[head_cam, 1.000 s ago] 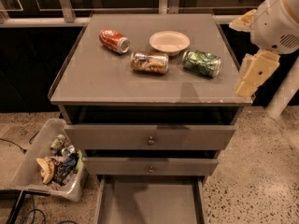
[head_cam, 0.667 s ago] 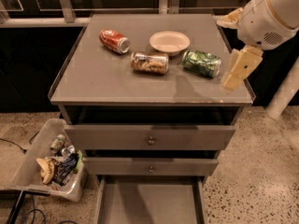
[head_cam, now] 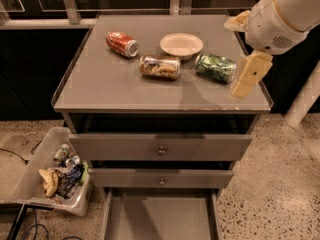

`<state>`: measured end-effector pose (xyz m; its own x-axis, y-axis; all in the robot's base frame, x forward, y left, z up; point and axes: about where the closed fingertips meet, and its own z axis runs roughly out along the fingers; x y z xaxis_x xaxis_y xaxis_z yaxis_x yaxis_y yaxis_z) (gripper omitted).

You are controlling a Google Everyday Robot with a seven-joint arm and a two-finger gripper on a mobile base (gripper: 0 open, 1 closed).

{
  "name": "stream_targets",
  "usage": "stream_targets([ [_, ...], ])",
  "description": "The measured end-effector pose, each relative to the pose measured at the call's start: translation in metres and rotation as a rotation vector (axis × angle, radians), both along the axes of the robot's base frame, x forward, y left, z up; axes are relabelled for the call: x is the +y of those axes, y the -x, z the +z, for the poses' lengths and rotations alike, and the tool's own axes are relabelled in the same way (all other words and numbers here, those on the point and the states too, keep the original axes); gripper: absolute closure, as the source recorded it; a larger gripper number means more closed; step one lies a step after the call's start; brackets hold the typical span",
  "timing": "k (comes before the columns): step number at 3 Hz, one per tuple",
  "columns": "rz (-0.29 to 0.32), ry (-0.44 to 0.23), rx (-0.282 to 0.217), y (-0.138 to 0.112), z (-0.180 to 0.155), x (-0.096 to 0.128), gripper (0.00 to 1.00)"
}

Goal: Place orange can into bottom drawer

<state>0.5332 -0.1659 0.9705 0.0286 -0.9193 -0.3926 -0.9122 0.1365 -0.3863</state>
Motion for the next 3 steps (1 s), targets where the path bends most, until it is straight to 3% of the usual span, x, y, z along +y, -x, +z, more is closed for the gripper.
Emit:
stream_targets([
  [3,0.053,-0.019,0.072,-0.084,-0.063,0.07,0.0],
])
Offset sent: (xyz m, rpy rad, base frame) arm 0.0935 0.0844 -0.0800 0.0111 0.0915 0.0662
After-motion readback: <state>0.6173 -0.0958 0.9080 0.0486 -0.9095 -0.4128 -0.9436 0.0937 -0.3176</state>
